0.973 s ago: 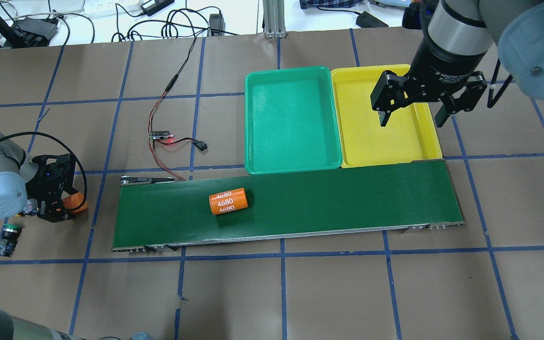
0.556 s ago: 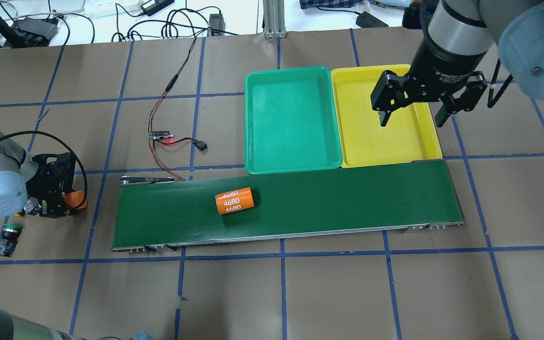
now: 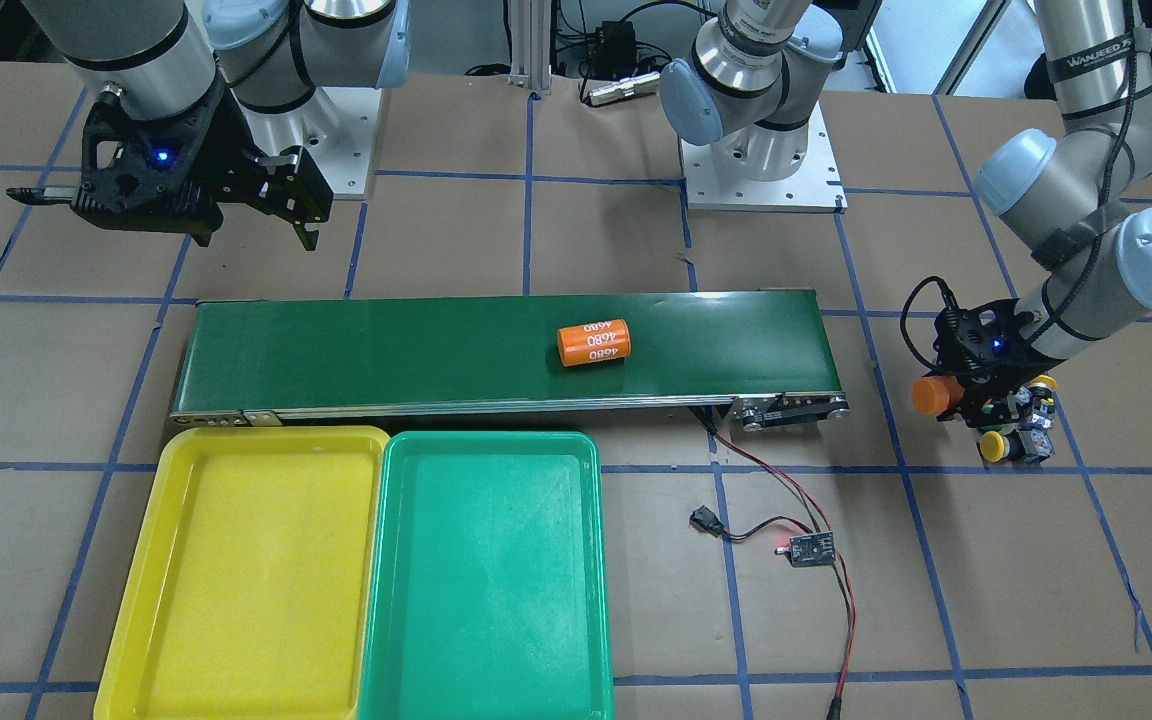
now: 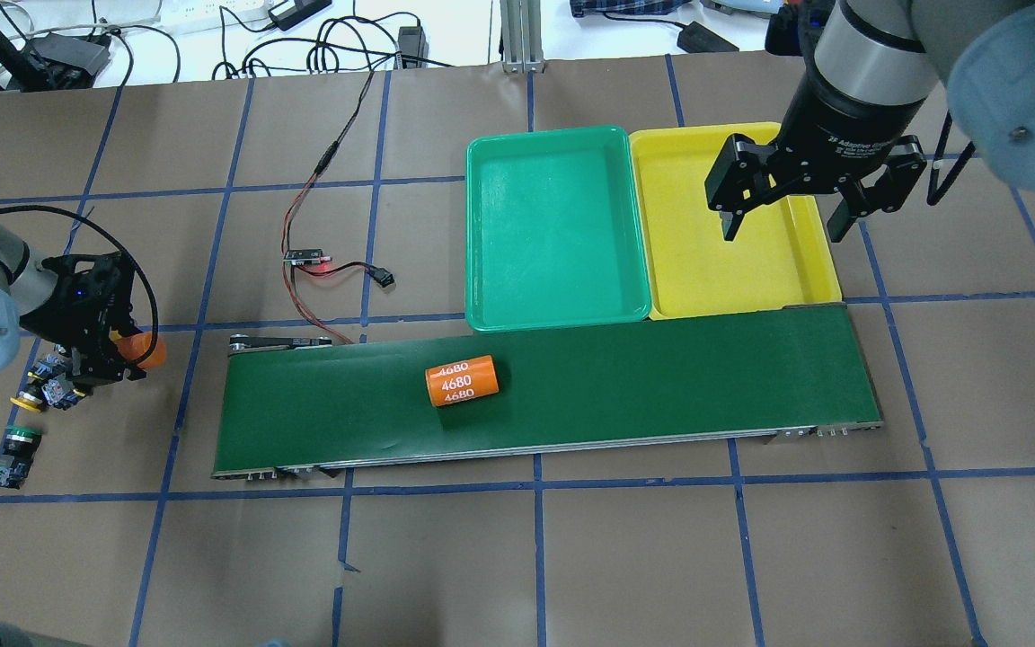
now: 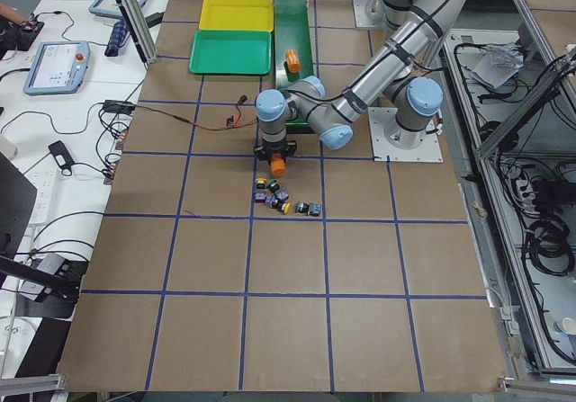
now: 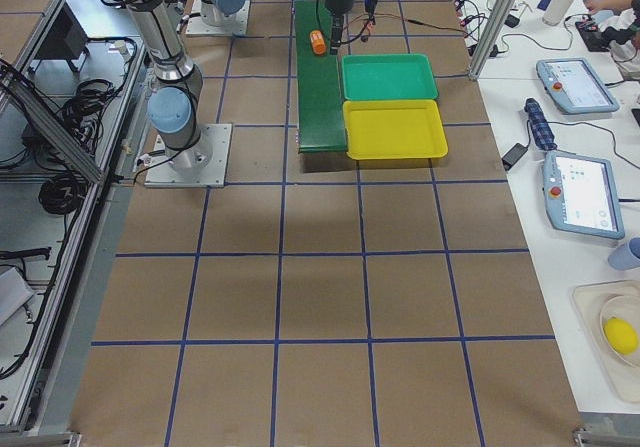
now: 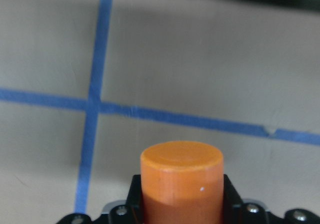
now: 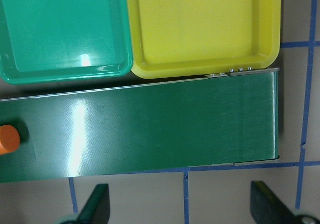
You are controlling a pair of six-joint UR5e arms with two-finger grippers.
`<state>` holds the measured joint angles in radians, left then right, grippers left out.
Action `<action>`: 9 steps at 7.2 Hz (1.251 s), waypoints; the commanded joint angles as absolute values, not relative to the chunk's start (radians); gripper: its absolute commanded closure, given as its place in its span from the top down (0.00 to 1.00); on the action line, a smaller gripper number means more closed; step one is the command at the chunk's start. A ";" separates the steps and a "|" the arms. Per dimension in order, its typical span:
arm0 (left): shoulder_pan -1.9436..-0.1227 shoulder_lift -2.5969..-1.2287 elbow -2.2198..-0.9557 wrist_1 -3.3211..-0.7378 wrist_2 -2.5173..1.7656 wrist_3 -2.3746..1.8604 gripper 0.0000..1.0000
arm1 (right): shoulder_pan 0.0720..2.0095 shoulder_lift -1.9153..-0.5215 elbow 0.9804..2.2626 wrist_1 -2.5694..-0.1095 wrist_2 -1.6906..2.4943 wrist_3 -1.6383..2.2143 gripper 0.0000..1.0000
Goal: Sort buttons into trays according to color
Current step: 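Place the second orange cell on the green belt with the left gripper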
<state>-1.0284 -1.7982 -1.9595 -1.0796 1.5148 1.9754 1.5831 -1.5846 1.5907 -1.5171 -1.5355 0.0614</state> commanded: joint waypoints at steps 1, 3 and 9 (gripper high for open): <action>-1.153 -1.747 -1.893 -1.244 1.499 1.883 0.10 | 1.583 -1.585 1.591 -1.517 -1.536 0.061 1.00; -1.298 -1.685 -1.952 -1.249 1.496 1.733 0.10 | 1.583 -1.585 1.591 -1.517 -1.536 0.061 1.00; -1.601 -1.660 -2.144 -0.965 1.516 1.255 0.86 | 1.583 -1.585 1.597 -1.517 -1.534 0.061 1.00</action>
